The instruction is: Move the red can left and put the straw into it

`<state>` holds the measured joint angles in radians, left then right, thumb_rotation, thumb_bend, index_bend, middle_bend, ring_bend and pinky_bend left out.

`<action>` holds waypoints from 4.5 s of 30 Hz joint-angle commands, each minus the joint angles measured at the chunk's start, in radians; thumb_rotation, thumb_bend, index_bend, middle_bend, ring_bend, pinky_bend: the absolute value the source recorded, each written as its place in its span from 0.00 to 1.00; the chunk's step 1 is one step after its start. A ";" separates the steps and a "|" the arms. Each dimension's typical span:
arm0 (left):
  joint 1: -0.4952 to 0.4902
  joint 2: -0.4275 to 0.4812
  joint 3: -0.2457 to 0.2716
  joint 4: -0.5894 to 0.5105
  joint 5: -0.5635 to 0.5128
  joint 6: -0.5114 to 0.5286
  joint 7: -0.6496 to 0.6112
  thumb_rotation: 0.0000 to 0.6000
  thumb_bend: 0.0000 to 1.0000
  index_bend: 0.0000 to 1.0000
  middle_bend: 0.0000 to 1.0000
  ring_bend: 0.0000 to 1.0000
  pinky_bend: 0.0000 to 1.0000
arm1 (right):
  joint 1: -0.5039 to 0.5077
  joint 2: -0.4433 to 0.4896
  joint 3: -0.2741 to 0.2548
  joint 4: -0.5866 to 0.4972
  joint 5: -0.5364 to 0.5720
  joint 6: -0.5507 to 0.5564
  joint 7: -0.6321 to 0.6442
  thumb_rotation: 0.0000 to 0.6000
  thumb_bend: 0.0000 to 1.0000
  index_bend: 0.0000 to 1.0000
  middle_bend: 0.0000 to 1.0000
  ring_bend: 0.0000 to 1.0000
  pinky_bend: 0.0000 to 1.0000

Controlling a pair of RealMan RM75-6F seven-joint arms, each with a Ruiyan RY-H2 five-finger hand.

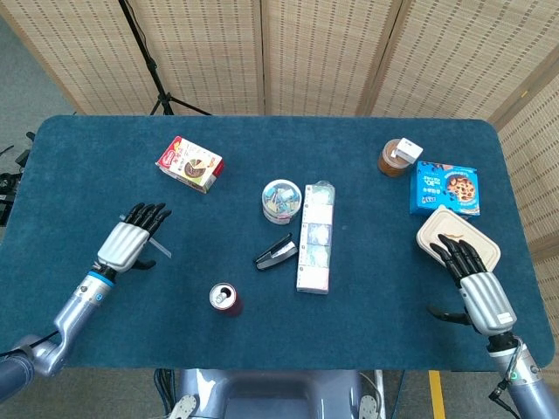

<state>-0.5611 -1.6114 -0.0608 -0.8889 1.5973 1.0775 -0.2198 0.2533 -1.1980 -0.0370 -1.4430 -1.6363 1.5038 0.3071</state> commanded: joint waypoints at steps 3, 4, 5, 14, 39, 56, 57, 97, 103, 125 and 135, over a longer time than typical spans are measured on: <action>-0.035 -0.044 0.000 0.037 -0.018 -0.043 0.027 1.00 0.00 0.00 0.00 0.00 0.00 | -0.004 0.000 0.009 0.004 0.000 -0.001 0.007 1.00 0.00 0.00 0.00 0.00 0.00; -0.040 -0.051 0.000 0.044 -0.022 -0.047 0.033 1.00 0.00 0.00 0.00 0.00 0.00 | -0.005 0.000 0.011 0.005 0.001 -0.002 0.010 1.00 0.00 0.00 0.00 0.00 0.00; -0.045 -0.059 -0.002 0.050 -0.026 -0.050 0.036 1.00 0.00 0.00 0.00 0.00 0.00 | -0.006 0.001 0.014 0.006 0.002 -0.003 0.012 1.00 0.00 0.00 0.00 0.00 0.00; -0.084 -0.099 -0.023 0.102 -0.064 -0.083 0.034 1.00 0.00 0.00 0.00 0.00 0.00 | -0.009 0.001 0.025 0.014 0.005 -0.013 0.025 1.00 0.00 0.00 0.00 0.00 0.00; -0.234 -0.206 -0.107 0.375 -0.144 -0.133 -0.128 1.00 0.00 0.00 0.00 0.00 0.00 | -0.018 -0.005 0.044 0.021 0.006 -0.029 0.030 1.00 0.00 0.00 0.00 0.00 0.00; -0.109 -0.201 -0.015 0.579 -0.140 -0.197 -0.311 1.00 0.00 0.00 0.00 0.00 0.00 | -0.019 -0.009 0.036 -0.004 -0.020 -0.036 0.022 1.00 0.00 0.00 0.00 0.00 0.00; -0.108 -0.204 -0.014 0.589 -0.140 -0.201 -0.321 1.00 0.00 0.00 0.00 0.00 0.00 | -0.018 -0.010 0.035 -0.004 -0.020 -0.038 0.022 1.00 0.00 0.00 0.00 0.00 0.00; -0.063 -0.135 0.093 0.520 -0.038 -0.092 -0.312 1.00 0.00 0.00 0.00 0.00 0.00 | -0.020 -0.007 0.046 -0.010 -0.014 -0.044 0.033 1.00 0.00 0.00 0.00 0.00 0.00; -0.050 -0.097 0.093 0.463 -0.032 -0.038 -0.322 1.00 0.00 0.00 0.00 0.00 0.00 | -0.020 -0.006 0.047 -0.010 -0.015 -0.044 0.038 1.00 0.00 0.00 0.00 0.00 0.00; -0.192 -0.146 0.014 0.262 -0.064 -0.081 -0.201 1.00 0.00 0.00 0.00 0.00 0.00 | -0.023 0.001 0.052 -0.003 -0.007 -0.043 0.055 1.00 0.00 0.00 0.00 0.00 0.00; -0.214 -0.211 0.002 0.323 -0.083 -0.111 -0.159 1.00 0.00 0.00 0.00 0.00 0.00 | -0.026 0.005 0.057 0.008 0.003 -0.041 0.072 1.00 0.00 0.00 0.00 0.00 0.00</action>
<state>-0.7718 -1.8119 -0.0574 -0.5786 1.5171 0.9706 -0.3860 0.2273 -1.1930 0.0194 -1.4353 -1.6338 1.4625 0.3788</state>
